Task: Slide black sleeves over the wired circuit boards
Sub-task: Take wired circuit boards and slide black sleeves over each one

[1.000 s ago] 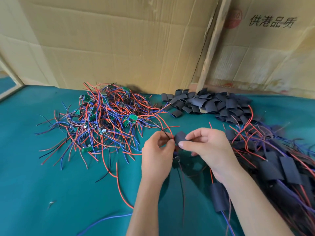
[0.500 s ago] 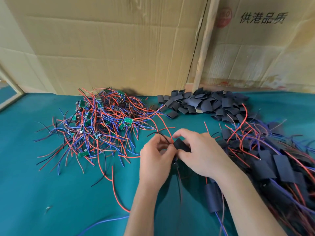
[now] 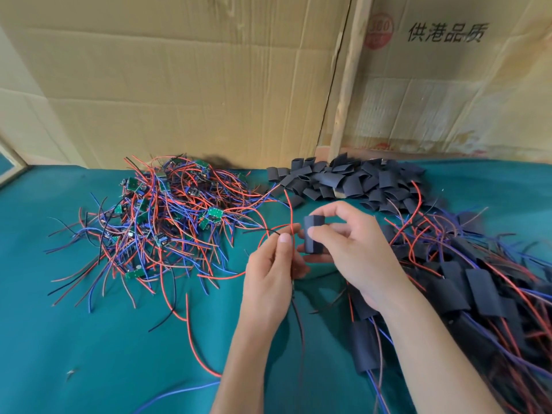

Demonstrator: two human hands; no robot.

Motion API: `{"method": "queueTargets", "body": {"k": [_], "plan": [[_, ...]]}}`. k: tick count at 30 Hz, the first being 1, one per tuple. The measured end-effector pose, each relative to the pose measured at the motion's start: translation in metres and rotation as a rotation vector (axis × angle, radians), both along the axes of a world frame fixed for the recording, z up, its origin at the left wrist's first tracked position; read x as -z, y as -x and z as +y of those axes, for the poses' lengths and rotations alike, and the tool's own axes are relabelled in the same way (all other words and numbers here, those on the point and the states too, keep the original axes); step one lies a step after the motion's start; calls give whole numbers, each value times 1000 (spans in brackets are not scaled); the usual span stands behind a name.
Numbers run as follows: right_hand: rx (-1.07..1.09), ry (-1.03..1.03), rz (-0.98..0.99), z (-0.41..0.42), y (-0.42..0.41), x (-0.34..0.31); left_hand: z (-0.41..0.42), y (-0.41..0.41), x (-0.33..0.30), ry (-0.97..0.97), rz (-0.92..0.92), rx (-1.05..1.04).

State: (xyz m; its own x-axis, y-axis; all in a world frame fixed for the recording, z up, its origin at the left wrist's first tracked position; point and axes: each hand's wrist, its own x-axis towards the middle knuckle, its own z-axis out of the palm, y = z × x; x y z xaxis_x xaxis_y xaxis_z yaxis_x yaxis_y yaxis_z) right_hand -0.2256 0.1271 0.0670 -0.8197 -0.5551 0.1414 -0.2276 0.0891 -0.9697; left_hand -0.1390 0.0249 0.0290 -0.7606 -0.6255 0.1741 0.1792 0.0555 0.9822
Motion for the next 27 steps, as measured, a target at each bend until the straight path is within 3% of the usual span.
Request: {"method": "queueTargets", "body": {"k": [6,14,20,27], "plan": [[9,37,-18,-3,-2,1,-7,-3,3,-103,54,-33],[147,233,-39,5,5,-5,-5,-2,4,-179,47,0],[235,358,124,-3,-9,-20,-4,-2,1,-168,56,-16],[380,283,396,-15,-25,-18,-2,1,4,-144,20,-48]]}}
